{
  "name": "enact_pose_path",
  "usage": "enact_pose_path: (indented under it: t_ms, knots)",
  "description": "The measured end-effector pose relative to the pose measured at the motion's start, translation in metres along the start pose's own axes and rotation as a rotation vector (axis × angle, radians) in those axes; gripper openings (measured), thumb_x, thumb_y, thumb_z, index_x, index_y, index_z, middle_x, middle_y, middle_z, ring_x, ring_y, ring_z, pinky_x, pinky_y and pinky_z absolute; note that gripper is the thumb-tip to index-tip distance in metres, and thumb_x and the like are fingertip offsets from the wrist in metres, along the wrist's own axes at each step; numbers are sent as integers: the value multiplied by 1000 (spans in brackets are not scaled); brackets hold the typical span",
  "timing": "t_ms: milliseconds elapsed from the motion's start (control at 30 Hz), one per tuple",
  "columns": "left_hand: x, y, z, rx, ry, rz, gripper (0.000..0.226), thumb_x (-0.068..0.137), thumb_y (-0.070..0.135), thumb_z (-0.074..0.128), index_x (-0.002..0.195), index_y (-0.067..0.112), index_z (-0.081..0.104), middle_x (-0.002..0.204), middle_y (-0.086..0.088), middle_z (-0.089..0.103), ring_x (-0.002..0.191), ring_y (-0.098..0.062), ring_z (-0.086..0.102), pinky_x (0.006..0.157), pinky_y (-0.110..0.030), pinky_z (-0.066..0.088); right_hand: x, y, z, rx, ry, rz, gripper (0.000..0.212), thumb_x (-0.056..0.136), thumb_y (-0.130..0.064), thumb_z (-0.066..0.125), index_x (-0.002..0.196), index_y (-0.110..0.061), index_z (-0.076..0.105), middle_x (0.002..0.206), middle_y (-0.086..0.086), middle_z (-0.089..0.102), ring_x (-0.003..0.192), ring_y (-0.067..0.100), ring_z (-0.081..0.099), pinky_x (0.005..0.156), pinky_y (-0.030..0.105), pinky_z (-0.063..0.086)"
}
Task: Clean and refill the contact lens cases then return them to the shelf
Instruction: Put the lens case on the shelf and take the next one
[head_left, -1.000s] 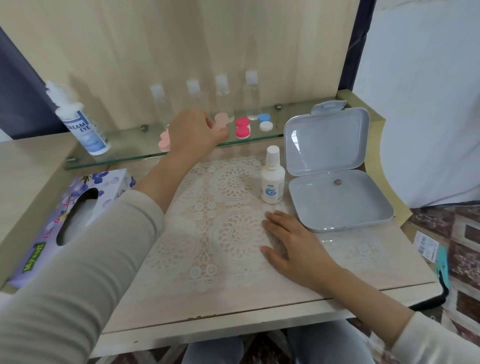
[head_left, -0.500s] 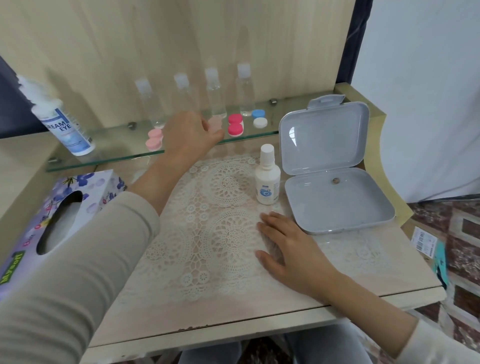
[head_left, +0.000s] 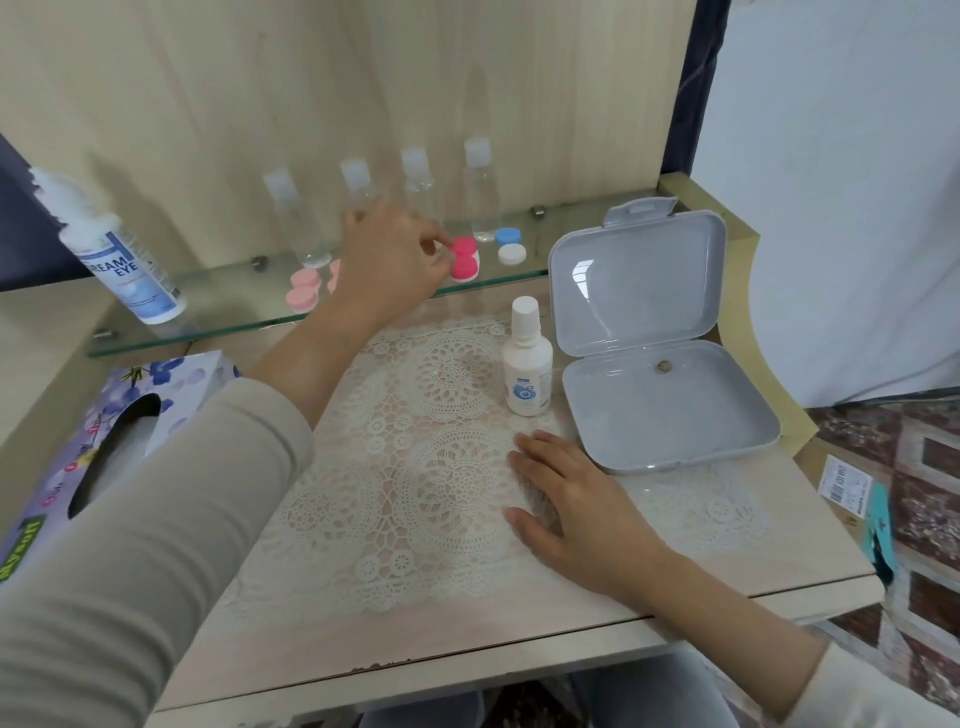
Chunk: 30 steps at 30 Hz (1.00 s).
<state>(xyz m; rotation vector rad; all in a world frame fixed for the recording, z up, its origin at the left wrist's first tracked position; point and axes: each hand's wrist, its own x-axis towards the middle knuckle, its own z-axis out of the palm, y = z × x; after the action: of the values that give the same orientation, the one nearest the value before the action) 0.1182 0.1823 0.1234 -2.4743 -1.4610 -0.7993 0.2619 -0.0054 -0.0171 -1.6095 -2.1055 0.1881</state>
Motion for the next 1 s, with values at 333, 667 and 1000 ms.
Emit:
enact_pose_path:
  t_ms: [333, 667, 1000]
  knots:
    - [5, 5, 12, 113, -136, 82, 27, 88, 43, 51, 109, 32, 65, 99, 3, 66, 102, -21, 46, 89, -37, 23, 0, 1, 0, 11, -22, 4, 55, 82, -48, 44, 117, -9, 61, 128, 5, 57, 123, 21, 49, 100, 32, 32]
    - [2, 11, 12, 37, -88, 68, 24, 83, 33, 58, 104, 25, 67, 89, -3, 64, 96, -22, 46, 83, -33, 24, 0, 0, -2, 24, -44, 10, 55, 82, -48, 44, 118, -9, 60, 129, 5, 56, 125, 21, 48, 101, 31, 31]
    - [-46, 6, -22, -313, -10, -1, 23, 77, 23, 68, 99, 16, 69, 84, 3, 63, 76, -13, 52, 72, -15, 37, 0, -3, -7, 40, -79, 23, 58, 82, -48, 41, 119, -7, 60, 130, 7, 55, 125, 24, 47, 101, 31, 28]
